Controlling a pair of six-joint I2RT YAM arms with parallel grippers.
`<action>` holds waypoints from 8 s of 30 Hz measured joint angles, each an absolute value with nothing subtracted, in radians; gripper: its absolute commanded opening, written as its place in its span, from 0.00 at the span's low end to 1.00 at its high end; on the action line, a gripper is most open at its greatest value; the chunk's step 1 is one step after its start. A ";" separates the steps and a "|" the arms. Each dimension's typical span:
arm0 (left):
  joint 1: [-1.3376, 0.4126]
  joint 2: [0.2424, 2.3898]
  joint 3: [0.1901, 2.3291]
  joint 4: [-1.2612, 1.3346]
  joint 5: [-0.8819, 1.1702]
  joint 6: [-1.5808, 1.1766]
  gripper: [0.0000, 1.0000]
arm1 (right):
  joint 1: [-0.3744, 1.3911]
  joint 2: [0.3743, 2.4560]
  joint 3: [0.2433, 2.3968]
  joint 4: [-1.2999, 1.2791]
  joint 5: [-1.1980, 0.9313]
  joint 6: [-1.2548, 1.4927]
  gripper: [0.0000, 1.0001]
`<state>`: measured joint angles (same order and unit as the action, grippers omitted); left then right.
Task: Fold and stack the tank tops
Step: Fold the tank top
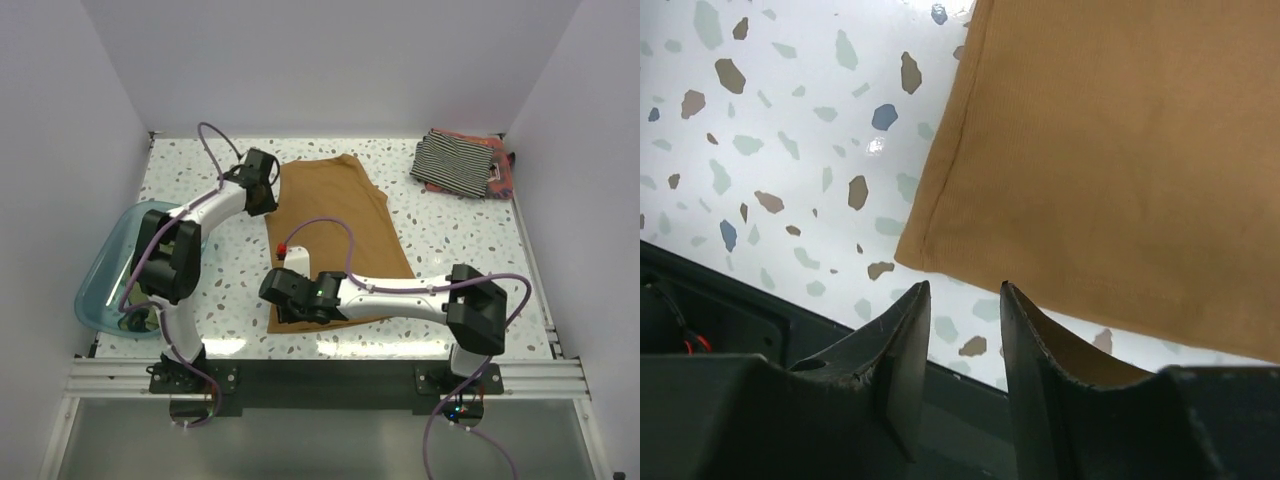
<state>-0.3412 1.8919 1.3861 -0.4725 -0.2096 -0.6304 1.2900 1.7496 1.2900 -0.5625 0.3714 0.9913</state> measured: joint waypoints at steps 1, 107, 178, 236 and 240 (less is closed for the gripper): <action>-0.341 1.909 1.397 -0.472 -0.214 -0.618 0.31 | 1.293 1.761 1.291 -0.547 0.375 0.992 0.39; -0.259 1.872 1.272 -0.365 -0.208 -0.595 0.00 | 1.444 1.822 1.361 -0.612 0.455 0.962 0.00; -0.481 2.055 1.554 -0.347 -0.205 -0.739 0.00 | 1.319 1.510 1.017 -0.574 0.502 0.876 0.39; -0.804 1.654 1.129 -0.234 -0.041 -0.715 0.27 | 0.319 1.765 1.130 -0.290 -0.085 0.601 0.44; -0.933 1.651 1.081 -0.241 -0.049 -0.730 0.27 | 0.320 1.800 1.134 -0.270 -0.120 0.607 0.44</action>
<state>-0.9329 1.6508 1.0805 -0.2409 -0.0494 -0.7296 0.3199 1.8000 1.1336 -0.2699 -0.1196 0.6067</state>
